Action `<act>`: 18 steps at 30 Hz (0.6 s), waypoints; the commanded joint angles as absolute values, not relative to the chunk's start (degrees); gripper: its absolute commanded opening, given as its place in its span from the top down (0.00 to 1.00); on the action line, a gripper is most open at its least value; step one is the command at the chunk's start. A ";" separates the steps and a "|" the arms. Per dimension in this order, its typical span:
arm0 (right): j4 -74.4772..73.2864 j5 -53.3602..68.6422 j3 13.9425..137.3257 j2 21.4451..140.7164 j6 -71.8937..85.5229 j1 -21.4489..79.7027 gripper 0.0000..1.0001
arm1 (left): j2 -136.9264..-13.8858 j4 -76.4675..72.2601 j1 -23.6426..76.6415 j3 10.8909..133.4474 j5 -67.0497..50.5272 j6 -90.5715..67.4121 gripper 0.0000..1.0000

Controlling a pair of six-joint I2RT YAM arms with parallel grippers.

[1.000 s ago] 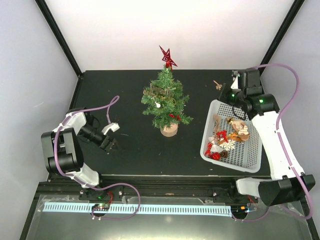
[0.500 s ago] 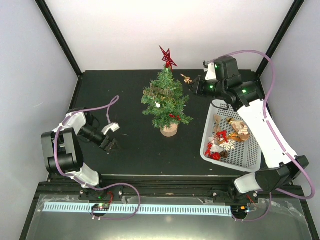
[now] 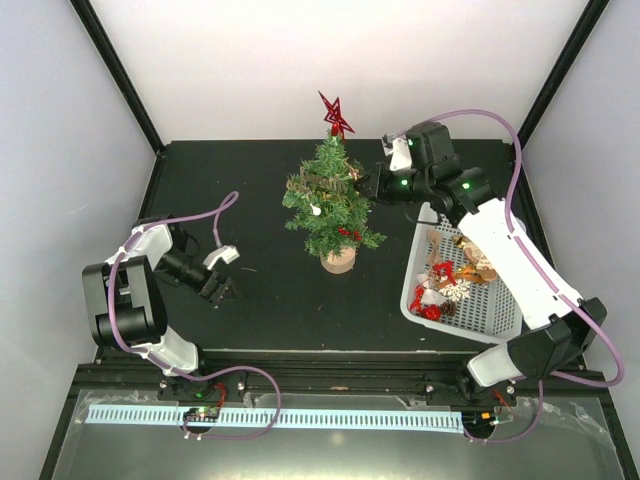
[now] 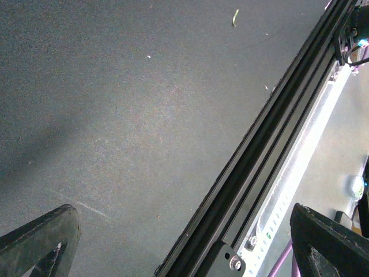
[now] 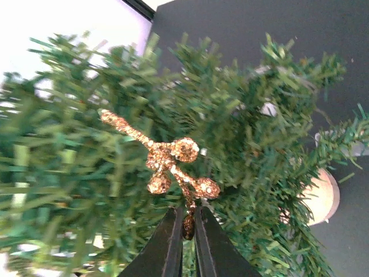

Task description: Decorate the small christmas tree

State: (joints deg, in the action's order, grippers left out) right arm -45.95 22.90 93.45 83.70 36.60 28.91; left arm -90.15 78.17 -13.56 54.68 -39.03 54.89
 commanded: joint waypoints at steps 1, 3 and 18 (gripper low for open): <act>-44.94 23.19 90.90 82.97 37.44 29.18 0.90 | -90.57 79.23 -14.27 55.38 -40.43 56.07 0.01; -44.93 22.89 90.09 82.89 37.21 29.18 0.90 | -90.74 79.32 -14.38 55.42 -40.52 56.23 0.01; -47.07 19.87 94.06 83.63 35.01 29.16 0.84 | -90.35 79.43 -14.77 55.43 -40.61 56.43 0.01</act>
